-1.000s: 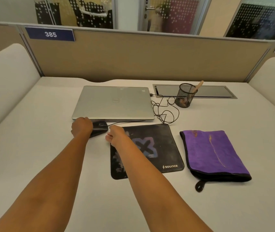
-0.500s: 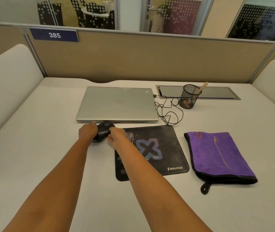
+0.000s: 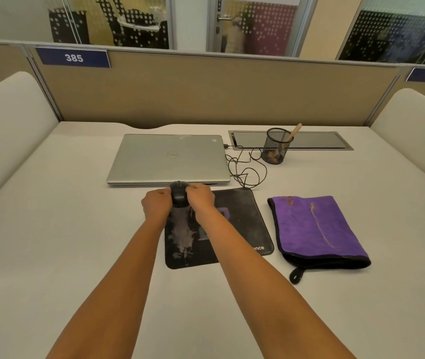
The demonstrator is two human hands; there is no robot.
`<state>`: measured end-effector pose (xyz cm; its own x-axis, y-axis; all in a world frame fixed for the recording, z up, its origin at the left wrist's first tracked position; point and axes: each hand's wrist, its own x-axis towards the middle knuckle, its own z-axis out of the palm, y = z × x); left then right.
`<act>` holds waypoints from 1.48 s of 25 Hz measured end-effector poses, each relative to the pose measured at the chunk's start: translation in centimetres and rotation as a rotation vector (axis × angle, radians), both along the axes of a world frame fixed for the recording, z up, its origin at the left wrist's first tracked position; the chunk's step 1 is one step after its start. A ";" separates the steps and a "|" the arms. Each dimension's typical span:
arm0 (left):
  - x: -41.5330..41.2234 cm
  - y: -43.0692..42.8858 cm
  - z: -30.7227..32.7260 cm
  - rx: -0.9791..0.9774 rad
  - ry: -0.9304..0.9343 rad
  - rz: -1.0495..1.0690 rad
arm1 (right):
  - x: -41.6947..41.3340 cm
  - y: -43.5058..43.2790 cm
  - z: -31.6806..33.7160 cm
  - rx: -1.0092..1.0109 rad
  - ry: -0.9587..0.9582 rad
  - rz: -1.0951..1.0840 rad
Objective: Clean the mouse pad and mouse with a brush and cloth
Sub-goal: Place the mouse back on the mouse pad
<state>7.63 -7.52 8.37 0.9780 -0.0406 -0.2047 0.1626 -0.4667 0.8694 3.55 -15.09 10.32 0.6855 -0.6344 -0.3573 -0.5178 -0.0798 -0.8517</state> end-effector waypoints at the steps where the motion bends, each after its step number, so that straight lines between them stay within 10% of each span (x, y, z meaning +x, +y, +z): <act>1: -0.8 -0.4 0.0 -0.009 -0.013 -0.014 | -0.8 -0.5 -0.1 -0.015 -0.019 -0.005; 28: -9.5 -5.9 -2.8 0.045 0.078 -0.070 | -10.3 -5.6 -4.2 -0.101 -0.029 -0.005; 37: -12.4 -12.8 0.2 0.001 -0.230 -0.264 | -15.2 -16.8 -2.9 -0.687 0.063 -0.154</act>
